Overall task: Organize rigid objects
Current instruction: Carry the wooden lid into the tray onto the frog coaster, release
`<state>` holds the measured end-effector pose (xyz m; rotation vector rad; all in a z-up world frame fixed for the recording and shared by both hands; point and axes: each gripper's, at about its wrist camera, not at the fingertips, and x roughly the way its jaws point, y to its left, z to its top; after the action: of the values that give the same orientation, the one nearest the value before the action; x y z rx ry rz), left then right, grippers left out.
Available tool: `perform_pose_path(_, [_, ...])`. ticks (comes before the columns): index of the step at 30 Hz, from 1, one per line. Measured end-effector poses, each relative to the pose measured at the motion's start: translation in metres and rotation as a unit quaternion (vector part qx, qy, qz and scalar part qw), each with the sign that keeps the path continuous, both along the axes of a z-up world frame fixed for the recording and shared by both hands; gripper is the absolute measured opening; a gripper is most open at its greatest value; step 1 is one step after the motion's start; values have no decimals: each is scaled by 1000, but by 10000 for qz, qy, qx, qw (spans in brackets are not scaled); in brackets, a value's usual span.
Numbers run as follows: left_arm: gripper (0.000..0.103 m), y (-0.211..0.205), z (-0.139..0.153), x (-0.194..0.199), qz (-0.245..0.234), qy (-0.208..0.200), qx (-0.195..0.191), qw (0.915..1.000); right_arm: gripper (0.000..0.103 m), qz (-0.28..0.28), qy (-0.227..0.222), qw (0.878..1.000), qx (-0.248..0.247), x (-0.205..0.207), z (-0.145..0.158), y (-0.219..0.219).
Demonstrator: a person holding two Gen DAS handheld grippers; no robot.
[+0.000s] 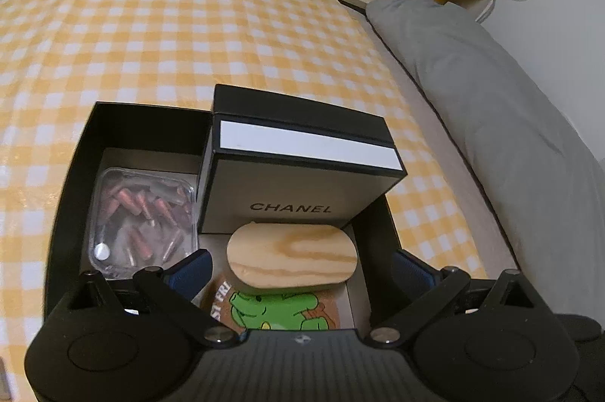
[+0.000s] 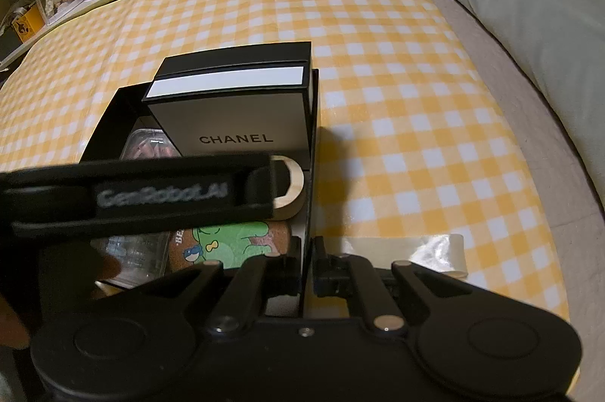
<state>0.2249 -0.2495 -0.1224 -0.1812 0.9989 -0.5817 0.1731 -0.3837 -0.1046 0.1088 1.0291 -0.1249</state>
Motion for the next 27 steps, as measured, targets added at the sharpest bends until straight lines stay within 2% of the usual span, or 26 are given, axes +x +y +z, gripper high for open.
perform_pose_path(16, [101,36,49,-25,13,-249,63,9997,6,-60,-49,9999,90,-1,-1,0])
perform_pose_path(22, [103,52,71,-40,-50,-530,183,9984,6,-64,-49,9999,85,-1,-1,0])
perform_pose_path(27, [103,68,82,-55,-150,-872,437,9951,6,-66,-48,9999,66,-1,-1,0])
